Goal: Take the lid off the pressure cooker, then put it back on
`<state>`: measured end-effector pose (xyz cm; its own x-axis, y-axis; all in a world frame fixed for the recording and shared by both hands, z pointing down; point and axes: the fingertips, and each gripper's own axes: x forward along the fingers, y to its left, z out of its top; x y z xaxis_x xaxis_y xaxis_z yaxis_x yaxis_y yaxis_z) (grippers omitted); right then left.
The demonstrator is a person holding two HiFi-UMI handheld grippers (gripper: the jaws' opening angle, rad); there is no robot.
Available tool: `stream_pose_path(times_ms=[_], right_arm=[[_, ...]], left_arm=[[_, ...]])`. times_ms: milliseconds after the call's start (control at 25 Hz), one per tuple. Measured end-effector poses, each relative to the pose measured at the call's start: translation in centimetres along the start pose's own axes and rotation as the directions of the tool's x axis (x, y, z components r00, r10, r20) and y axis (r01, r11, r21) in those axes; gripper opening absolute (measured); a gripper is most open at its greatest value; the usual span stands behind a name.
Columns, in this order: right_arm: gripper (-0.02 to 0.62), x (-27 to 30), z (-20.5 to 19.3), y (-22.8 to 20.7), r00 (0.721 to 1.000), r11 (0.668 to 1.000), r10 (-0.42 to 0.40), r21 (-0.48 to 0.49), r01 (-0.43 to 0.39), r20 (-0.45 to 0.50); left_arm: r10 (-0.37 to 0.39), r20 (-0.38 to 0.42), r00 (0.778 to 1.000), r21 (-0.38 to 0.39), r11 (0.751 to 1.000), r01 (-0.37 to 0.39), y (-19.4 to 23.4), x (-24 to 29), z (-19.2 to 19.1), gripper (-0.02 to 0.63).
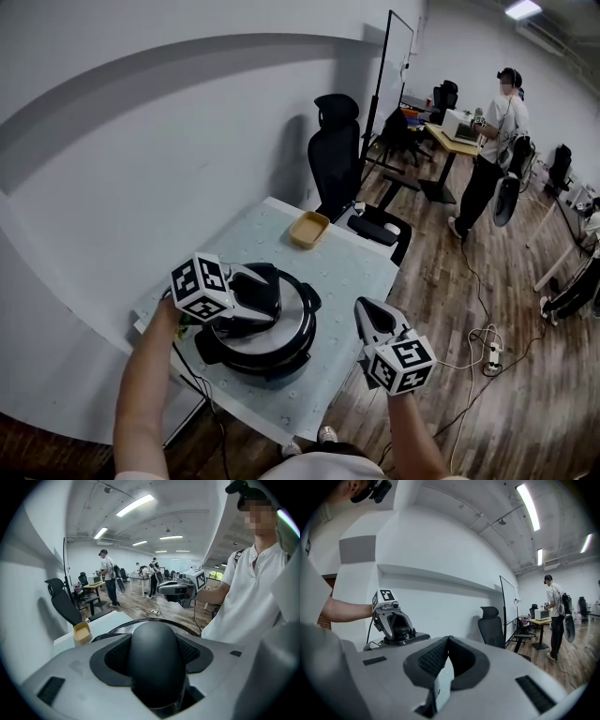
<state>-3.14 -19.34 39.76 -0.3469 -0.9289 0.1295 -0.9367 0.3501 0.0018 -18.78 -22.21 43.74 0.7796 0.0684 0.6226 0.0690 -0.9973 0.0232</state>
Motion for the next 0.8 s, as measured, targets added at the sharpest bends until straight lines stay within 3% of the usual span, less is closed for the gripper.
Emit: stream_pose_path(times_ms=[280, 480, 800], right_arm=[[0.000, -0.2, 0.4, 0.6, 1.000, 1.000, 0.007, 0.002, -0.007, 0.023], [0.000, -0.9, 0.6, 0.6, 0.999, 1.000, 0.003, 0.005, -0.004, 0.034], [0.000, -2.1, 0.8, 0.0, 0.999, 1.000, -0.008, 0.001, 0.007, 0.038]], left_arm=[[0.037, -0.085, 0.996, 0.038, 0.999, -0.034, 0.0, -0.5, 0.7, 0.276], [0.060, -0.091, 0.994, 0.005, 0.998, -0.060, 0.2, -0.4, 0.8, 0.276], [0.081, -0.101, 0.991, 0.013, 0.997, -0.081, 0.2, -0.2, 1.5, 0.276]])
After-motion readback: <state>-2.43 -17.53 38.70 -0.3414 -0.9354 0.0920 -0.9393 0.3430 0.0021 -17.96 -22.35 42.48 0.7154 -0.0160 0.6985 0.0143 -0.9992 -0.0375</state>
